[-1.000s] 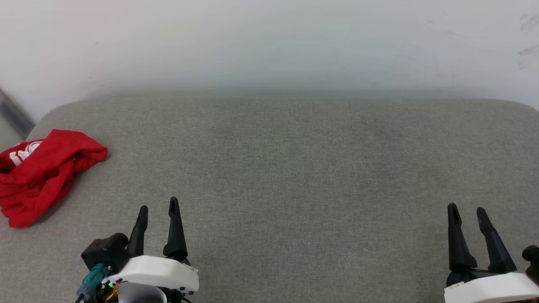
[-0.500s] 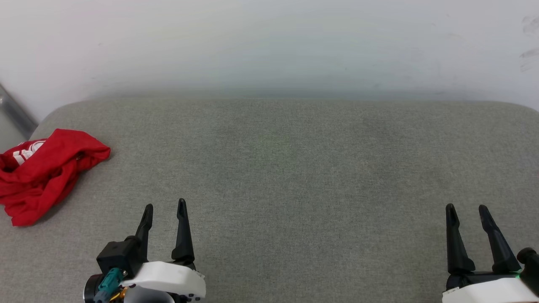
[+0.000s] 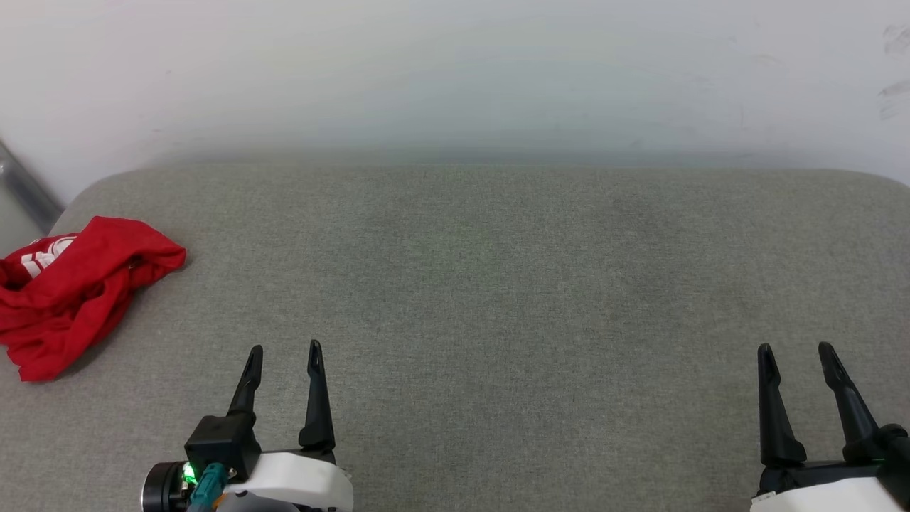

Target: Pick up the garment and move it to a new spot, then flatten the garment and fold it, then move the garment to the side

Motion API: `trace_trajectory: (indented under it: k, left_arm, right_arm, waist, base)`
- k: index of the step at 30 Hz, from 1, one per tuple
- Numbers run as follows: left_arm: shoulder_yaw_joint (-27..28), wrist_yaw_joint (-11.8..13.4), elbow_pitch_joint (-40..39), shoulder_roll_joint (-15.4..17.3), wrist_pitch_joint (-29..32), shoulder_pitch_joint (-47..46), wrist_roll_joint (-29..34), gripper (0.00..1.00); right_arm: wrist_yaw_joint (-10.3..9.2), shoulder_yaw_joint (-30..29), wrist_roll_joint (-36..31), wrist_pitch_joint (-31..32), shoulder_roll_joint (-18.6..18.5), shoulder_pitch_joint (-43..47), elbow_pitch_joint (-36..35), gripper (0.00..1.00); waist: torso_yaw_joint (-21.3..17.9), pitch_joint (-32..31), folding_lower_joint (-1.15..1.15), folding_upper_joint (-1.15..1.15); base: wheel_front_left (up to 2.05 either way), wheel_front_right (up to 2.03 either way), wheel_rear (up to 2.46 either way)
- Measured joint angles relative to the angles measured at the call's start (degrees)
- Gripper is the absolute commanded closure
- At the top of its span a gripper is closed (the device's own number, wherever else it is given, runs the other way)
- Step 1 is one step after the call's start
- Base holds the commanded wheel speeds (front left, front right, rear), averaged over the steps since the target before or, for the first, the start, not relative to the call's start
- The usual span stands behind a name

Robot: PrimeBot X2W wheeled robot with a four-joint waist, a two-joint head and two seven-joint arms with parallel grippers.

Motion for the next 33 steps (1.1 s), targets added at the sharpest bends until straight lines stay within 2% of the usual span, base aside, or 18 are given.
trace_trajectory:
  k: [21, 33]
  left_arm:
    - [0.5, -0.6, 0.8, -0.5, -2.1, 1.1, 6.6, 0.00]
    - [0.9, -0.8, 1.5, -0.5, -2.2, 1.1, 5.2, 0.00]
  right_arm:
    - [0.00, -0.1, -4.9, -2.3, 0.0, 1.7, -1.1, 0.00]
    - [0.00, -0.3, -2.7, -2.4, 0.0, 2.0, 0.3, 0.00]
  waist:
    - [0.2, 0.0, 0.00, 0.00]
    - [0.2, 0.1, 0.00, 0.00]
  base:
    - [0.00, 0.00, 0.00]
    - [0.00, 0.00, 0.00]
